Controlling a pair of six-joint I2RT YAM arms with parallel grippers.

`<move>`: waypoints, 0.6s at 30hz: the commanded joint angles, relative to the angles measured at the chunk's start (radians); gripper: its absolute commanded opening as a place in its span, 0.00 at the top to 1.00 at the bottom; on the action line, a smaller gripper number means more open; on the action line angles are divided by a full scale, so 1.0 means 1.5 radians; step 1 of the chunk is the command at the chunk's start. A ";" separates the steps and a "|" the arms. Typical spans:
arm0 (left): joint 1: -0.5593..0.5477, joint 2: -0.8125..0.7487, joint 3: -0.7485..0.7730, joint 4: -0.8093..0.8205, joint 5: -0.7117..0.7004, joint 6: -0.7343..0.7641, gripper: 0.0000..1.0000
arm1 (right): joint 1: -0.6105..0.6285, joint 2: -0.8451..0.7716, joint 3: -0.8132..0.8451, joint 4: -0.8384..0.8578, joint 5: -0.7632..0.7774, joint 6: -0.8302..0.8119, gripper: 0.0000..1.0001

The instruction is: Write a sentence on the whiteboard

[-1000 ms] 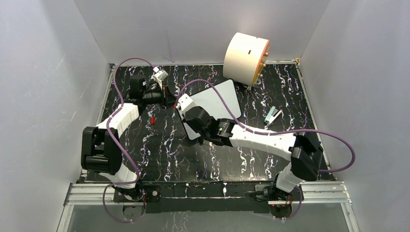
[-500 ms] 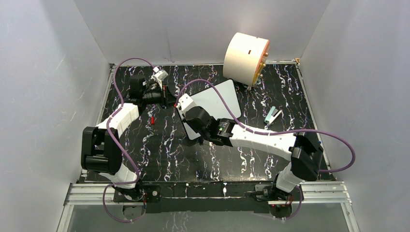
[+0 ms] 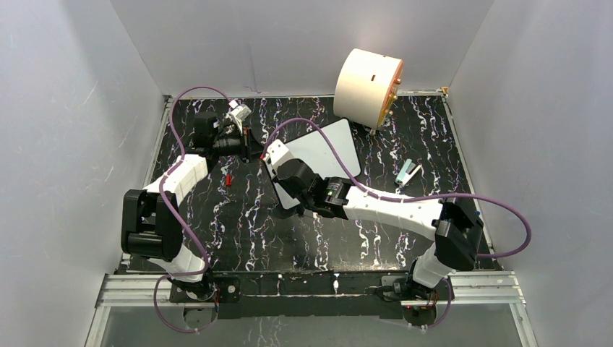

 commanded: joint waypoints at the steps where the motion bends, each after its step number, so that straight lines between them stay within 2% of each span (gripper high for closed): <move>1: -0.020 0.009 -0.006 -0.039 -0.006 0.019 1.00 | -0.005 -0.021 -0.004 0.059 0.020 0.001 1.00; 18: -0.022 0.008 -0.008 -0.039 -0.007 0.018 1.00 | -0.005 -0.017 -0.001 0.079 0.040 -0.026 1.00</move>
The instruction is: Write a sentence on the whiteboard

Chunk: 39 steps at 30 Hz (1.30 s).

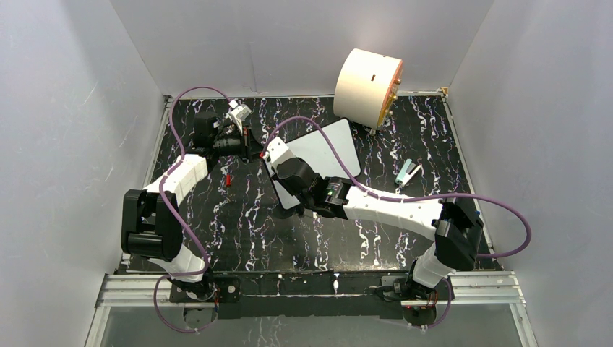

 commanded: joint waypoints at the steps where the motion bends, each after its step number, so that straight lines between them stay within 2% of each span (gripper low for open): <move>1: -0.021 0.008 -0.008 -0.039 -0.008 0.019 1.00 | -0.006 -0.016 0.000 0.045 0.021 -0.008 1.00; 23: -0.022 0.008 -0.006 -0.042 -0.010 0.021 1.00 | -0.007 -0.028 -0.008 0.029 0.035 0.001 1.00; 39: -0.022 0.008 -0.006 -0.044 -0.013 0.024 1.00 | -0.007 -0.063 -0.028 0.061 0.027 -0.011 1.00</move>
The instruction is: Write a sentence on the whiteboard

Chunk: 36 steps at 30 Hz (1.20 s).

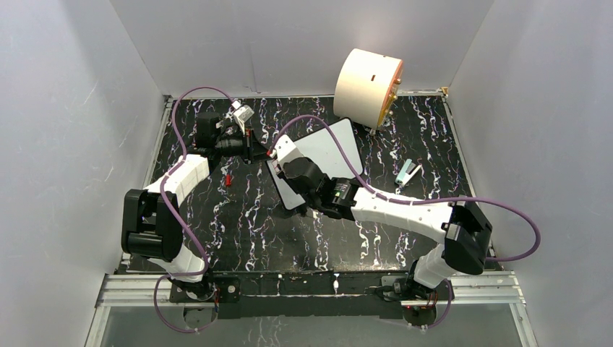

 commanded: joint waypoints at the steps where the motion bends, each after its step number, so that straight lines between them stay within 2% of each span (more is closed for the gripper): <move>1: -0.011 0.008 -0.006 -0.039 -0.013 0.018 1.00 | -0.003 -0.021 0.005 0.043 0.012 -0.009 1.00; 23: -0.011 0.006 -0.006 -0.040 -0.011 0.020 1.00 | -0.017 0.021 0.019 0.037 -0.016 -0.004 1.00; 36: -0.011 0.006 -0.005 -0.040 -0.021 0.019 1.00 | -0.016 -0.013 0.004 0.029 -0.013 0.004 1.00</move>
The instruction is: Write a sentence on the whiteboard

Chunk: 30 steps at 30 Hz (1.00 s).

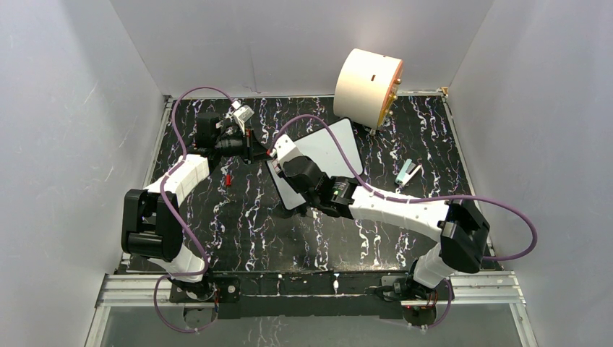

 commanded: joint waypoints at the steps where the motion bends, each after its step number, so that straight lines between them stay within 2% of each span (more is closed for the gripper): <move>1: -0.011 0.007 -0.005 -0.038 -0.018 0.015 1.00 | -0.004 -0.030 0.001 0.026 -0.005 0.005 1.00; 12: -0.011 0.006 -0.005 -0.041 -0.022 0.016 1.00 | -0.004 -0.048 -0.016 0.016 0.001 0.016 1.00; 30: -0.011 0.007 -0.004 -0.042 -0.019 0.018 1.00 | -0.004 -0.018 -0.002 0.017 0.000 0.012 1.00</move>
